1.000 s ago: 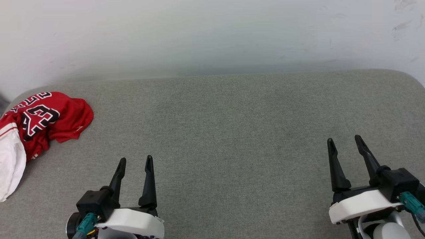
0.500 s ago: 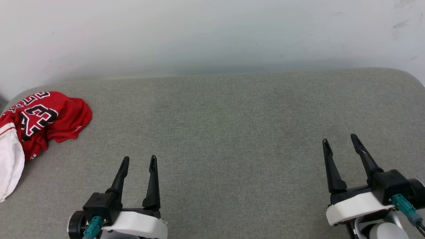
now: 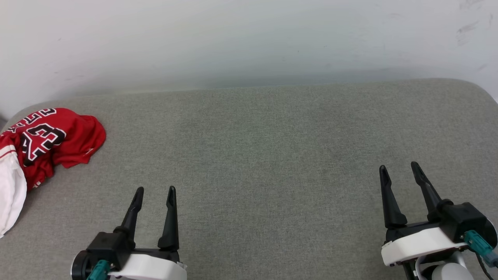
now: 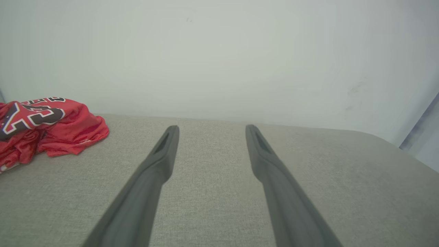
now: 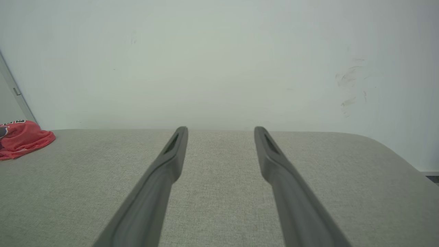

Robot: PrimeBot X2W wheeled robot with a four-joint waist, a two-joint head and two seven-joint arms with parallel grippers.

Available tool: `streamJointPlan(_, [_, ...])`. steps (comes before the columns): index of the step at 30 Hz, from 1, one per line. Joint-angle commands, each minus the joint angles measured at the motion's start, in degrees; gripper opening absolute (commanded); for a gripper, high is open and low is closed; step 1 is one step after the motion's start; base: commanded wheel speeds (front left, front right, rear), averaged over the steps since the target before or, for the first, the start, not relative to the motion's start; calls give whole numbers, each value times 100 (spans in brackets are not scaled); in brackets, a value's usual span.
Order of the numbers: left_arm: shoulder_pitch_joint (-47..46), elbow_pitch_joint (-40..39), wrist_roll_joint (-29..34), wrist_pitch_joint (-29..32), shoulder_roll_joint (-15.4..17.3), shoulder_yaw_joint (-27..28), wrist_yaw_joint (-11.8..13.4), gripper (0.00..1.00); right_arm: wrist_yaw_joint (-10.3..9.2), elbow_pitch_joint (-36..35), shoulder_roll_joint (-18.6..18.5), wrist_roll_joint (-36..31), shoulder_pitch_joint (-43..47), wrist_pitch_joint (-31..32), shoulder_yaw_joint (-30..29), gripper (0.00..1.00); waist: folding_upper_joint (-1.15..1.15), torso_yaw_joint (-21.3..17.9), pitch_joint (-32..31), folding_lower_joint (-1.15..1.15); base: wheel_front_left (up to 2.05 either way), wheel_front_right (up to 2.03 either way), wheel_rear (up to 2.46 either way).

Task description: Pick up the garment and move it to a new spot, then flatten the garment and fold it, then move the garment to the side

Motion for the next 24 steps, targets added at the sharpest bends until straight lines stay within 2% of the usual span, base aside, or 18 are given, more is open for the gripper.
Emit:
streamJointPlan(1, [58,53,121,-56,-8,-37,-18,100,-2,27,5,-85,-23,-44,19,100,0,-7,-1,0,0,0,0])
streamJointPlan(4, [74,168,326,-86,-10,-116,-41,100,-2,75,5,-200,-16,-85,42,100,0,-17,-6,0,0,0,0])
streamJointPlan(8, [108,254,545,-146,-8,-186,60,100,-2,155,5,-406,-12,-140,40,100,0,-33,-7,0,0,0,0])
streamJointPlan(18, [105,385,431,-140,-9,-146,47,100,-2,237,5,-292,-1,-136,86,100,0,7,-52,0,0,0,0])
streamJointPlan(24, [62,406,355,-140,-10,-119,73,100,-2,274,6,-257,56,-136,194,100,0,181,-71,0,0,0,0])
